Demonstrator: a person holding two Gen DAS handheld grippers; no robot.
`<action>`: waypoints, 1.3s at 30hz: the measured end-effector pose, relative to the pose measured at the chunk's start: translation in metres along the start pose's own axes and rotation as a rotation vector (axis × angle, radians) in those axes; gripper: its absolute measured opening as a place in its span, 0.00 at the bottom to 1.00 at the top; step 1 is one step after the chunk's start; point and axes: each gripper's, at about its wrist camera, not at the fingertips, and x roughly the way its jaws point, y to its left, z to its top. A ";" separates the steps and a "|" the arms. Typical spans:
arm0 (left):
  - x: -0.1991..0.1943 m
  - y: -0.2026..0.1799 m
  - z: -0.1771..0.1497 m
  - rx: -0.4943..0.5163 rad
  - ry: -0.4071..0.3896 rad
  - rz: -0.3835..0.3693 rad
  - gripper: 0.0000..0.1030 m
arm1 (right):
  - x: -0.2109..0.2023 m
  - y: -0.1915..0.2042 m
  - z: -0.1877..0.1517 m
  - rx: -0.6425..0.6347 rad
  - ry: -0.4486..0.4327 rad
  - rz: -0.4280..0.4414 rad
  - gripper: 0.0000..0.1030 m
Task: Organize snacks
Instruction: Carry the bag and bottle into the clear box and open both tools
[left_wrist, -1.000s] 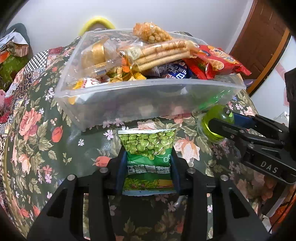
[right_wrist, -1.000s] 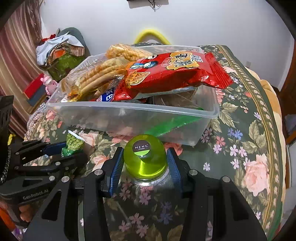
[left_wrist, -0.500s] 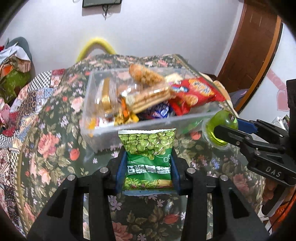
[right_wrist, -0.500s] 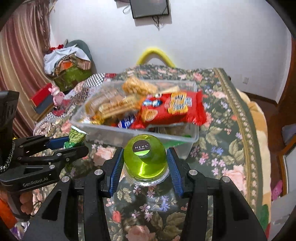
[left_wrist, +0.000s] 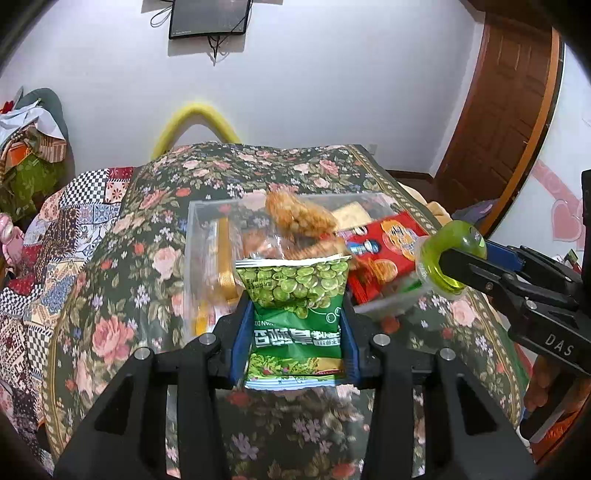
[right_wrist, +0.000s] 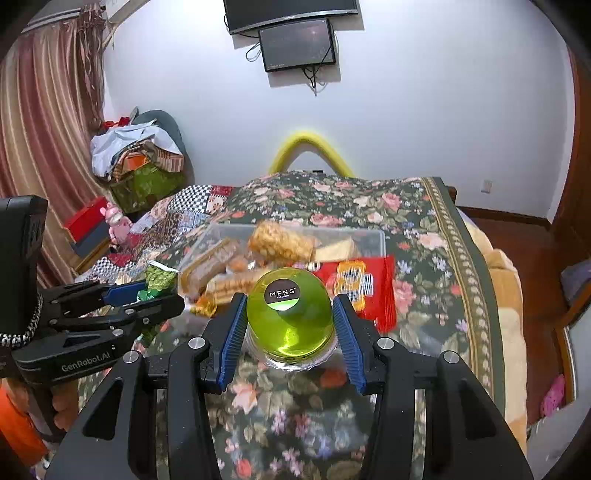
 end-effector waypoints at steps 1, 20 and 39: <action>0.002 0.001 0.002 -0.001 -0.002 0.002 0.41 | 0.000 0.000 0.001 -0.002 -0.002 0.000 0.43; 0.067 0.021 0.028 -0.027 0.019 0.005 0.41 | 0.075 -0.001 0.020 0.040 0.057 0.003 0.43; 0.000 0.021 0.025 -0.052 -0.080 0.006 0.60 | 0.011 0.004 0.016 0.024 0.011 -0.016 0.48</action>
